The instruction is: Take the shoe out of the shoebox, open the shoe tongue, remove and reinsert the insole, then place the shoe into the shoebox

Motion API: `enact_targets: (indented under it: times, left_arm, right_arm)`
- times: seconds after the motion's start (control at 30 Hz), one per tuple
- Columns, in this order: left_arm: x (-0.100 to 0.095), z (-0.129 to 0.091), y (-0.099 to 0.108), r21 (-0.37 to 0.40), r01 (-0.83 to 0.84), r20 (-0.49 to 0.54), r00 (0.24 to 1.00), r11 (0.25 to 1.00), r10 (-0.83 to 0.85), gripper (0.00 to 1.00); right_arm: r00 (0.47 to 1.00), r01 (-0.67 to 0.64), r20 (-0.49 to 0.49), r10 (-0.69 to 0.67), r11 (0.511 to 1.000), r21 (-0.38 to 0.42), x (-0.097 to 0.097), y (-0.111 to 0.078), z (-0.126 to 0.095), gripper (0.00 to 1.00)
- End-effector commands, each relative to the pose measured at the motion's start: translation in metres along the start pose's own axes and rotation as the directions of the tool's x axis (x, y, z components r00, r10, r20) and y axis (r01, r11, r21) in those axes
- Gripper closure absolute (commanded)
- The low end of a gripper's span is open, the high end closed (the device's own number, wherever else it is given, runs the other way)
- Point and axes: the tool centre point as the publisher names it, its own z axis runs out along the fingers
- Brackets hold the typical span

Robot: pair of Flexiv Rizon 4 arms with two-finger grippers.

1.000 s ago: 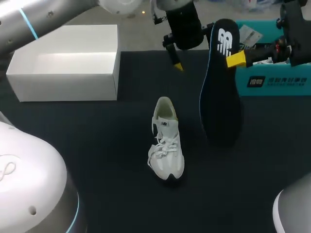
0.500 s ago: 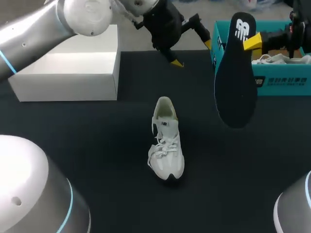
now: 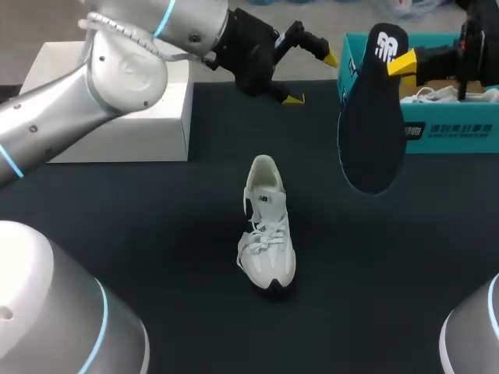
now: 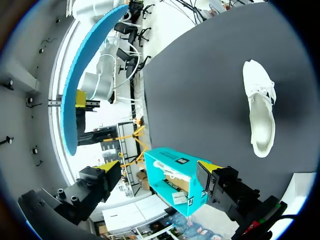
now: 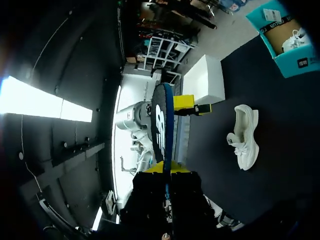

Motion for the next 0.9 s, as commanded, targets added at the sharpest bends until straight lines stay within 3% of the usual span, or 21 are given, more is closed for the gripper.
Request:
enact_targets:
  times: [0.03, 0.23, 0.4, 0.53, 0.7, 0.9]
  left_arm:
    - [-0.004, -0.013, -0.021, -0.129, -0.013, 0.190, 0.981, 0.992, 0.038, 0.00]
    - [-0.003, -0.034, -0.026, -0.133, 0.012, 0.276, 0.961, 0.991, 0.026, 0.00]
    - [-0.007, -0.058, -0.030, -0.122, 0.027, 0.365, 0.931, 0.992, 0.019, 0.00]
    - [-0.022, -0.069, -0.036, -0.107, 0.002, 0.399, 0.916, 0.994, 0.041, 0.00]
    - [-0.040, -0.066, -0.042, -0.093, -0.062, 0.432, 0.897, 0.994, 0.096, 0.00]
    - [-0.044, -0.050, -0.041, -0.092, -0.094, 0.446, 0.886, 0.991, 0.126, 0.00]
  right_arm:
    - [0.990, -0.138, -0.020, 0.140, 0.988, 0.069, -0.005, 0.039, 0.014, 1.00]
    - [0.983, -0.174, -0.040, 0.179, 0.979, 0.102, -0.011, 0.069, 0.013, 1.00]
    - [0.983, -0.181, -0.012, 0.184, 0.973, 0.146, -0.017, 0.078, 0.013, 1.00]
    - [0.983, -0.184, 0.020, 0.184, 0.964, 0.192, -0.020, 0.084, 0.024, 1.00]
    - [0.976, -0.214, 0.017, 0.216, 0.949, 0.231, -0.022, 0.094, 0.046, 1.00]
    - [0.963, -0.263, 0.000, 0.270, 0.939, 0.221, -0.025, 0.104, 0.063, 1.00]
